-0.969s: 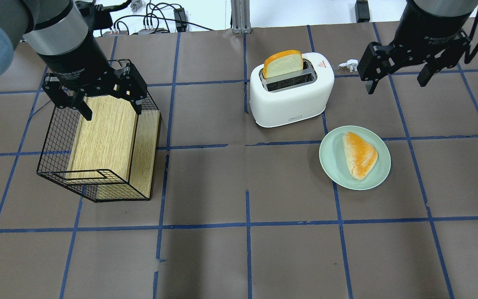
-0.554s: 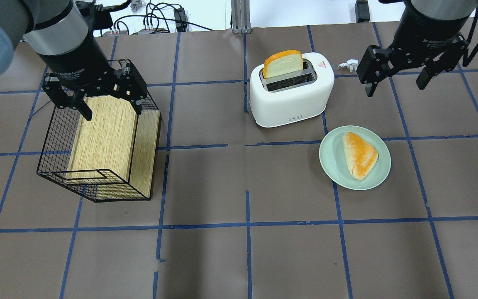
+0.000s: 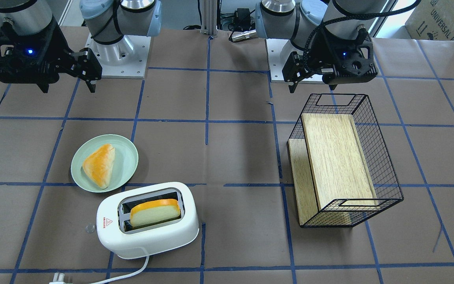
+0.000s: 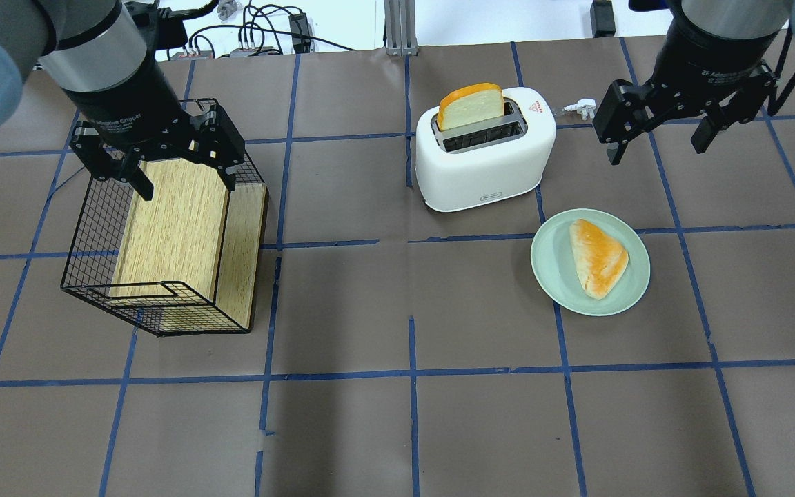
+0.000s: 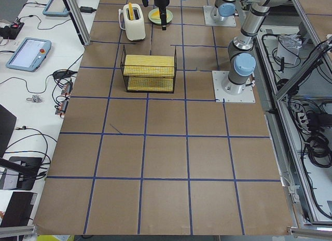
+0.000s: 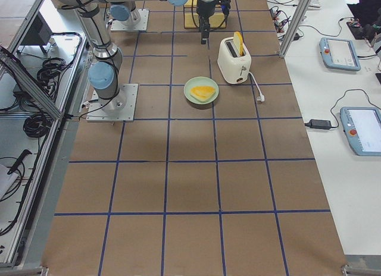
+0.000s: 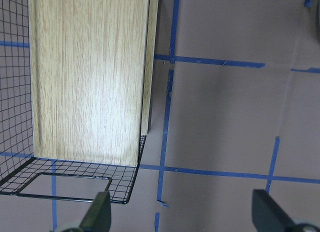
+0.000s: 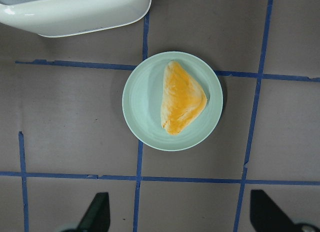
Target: Press toaster with right arm
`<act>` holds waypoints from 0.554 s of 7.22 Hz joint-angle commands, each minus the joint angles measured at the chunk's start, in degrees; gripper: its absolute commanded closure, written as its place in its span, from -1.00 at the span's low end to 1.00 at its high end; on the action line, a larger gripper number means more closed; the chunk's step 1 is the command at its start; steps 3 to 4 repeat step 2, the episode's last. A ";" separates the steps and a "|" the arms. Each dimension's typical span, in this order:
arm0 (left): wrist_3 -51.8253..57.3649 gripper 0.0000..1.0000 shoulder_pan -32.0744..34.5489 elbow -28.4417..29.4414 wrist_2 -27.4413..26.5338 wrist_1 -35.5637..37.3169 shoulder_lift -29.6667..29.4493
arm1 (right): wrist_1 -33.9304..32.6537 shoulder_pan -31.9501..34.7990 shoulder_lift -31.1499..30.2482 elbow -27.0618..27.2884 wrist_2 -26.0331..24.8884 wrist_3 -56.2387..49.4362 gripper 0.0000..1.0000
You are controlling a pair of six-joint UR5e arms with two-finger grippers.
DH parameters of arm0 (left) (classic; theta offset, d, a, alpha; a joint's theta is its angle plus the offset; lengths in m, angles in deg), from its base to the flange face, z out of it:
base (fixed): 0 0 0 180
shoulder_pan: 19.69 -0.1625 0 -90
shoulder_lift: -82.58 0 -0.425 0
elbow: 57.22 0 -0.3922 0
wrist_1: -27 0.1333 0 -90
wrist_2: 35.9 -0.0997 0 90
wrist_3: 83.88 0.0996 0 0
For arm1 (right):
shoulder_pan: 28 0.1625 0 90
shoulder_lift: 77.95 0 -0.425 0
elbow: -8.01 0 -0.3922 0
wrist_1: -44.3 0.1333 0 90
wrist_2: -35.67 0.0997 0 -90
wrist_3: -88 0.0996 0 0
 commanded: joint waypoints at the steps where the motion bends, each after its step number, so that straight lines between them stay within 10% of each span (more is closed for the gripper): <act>1: 0.00 -1.00 0.00 0.00 0.00 0.08 0.00 | 0.00 0.00 0.00 0.01 0.00 0.00 -0.99; 4: 0.00 -1.00 0.00 0.00 0.00 0.08 0.00 | 0.00 0.00 0.00 0.01 -0.09 0.00 -0.99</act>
